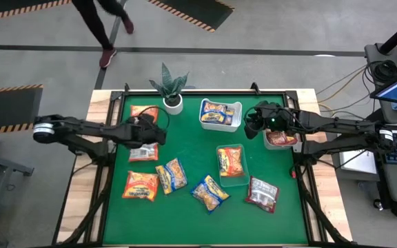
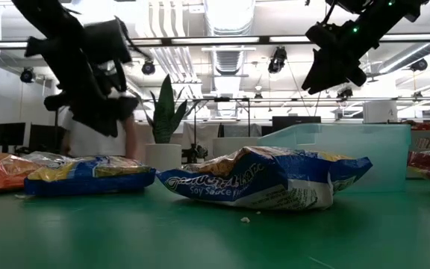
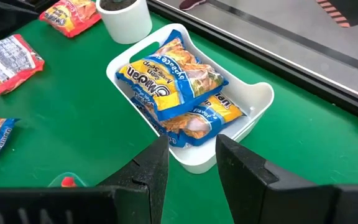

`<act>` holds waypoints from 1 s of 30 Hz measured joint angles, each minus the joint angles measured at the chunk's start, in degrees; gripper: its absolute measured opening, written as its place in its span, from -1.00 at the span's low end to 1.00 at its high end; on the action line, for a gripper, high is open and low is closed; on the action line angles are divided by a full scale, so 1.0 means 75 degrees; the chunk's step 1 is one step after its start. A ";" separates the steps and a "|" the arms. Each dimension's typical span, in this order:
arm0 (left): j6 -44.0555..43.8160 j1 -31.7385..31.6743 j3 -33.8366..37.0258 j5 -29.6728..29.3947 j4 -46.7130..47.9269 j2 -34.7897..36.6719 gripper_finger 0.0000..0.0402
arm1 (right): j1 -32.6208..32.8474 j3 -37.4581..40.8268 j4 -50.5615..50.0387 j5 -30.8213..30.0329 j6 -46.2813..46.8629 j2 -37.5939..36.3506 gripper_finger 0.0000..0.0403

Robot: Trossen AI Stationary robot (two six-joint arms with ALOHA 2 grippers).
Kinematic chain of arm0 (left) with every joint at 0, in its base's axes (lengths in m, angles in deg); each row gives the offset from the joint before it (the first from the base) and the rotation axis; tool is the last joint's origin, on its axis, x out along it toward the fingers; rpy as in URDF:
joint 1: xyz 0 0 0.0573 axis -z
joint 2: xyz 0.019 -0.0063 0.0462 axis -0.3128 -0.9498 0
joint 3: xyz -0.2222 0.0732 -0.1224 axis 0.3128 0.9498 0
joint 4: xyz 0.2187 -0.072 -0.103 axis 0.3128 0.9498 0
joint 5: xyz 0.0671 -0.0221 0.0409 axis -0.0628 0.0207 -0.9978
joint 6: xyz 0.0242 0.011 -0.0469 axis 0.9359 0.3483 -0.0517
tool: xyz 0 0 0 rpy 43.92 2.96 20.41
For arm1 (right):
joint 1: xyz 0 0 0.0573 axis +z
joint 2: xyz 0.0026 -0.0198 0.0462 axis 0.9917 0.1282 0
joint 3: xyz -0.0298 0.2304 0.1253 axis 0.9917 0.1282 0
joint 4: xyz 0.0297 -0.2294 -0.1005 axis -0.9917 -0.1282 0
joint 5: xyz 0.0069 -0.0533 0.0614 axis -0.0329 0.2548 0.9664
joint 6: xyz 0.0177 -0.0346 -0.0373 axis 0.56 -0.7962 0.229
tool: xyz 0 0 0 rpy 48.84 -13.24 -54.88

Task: Sort Maruchan noodles
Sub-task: Put the orange noodle pack into the green bin

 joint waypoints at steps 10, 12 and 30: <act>-0.0498 -0.0535 0.0000 -0.0382 -0.0007 -0.1808 -0.63 | 0.0000 0.0000 -0.0014 0.0009 0.0000 0.0009 -0.39; -0.0561 -0.0542 0.0000 -0.0388 -0.0058 -0.2059 -0.63 | 0.0000 0.0000 -0.0012 0.0009 0.0000 0.0009 -0.39; -0.0291 0.0323 -0.0468 0.1772 -0.0622 -0.2207 -0.63 | 0.0000 0.0000 0.0038 0.0006 0.0003 0.0012 -0.39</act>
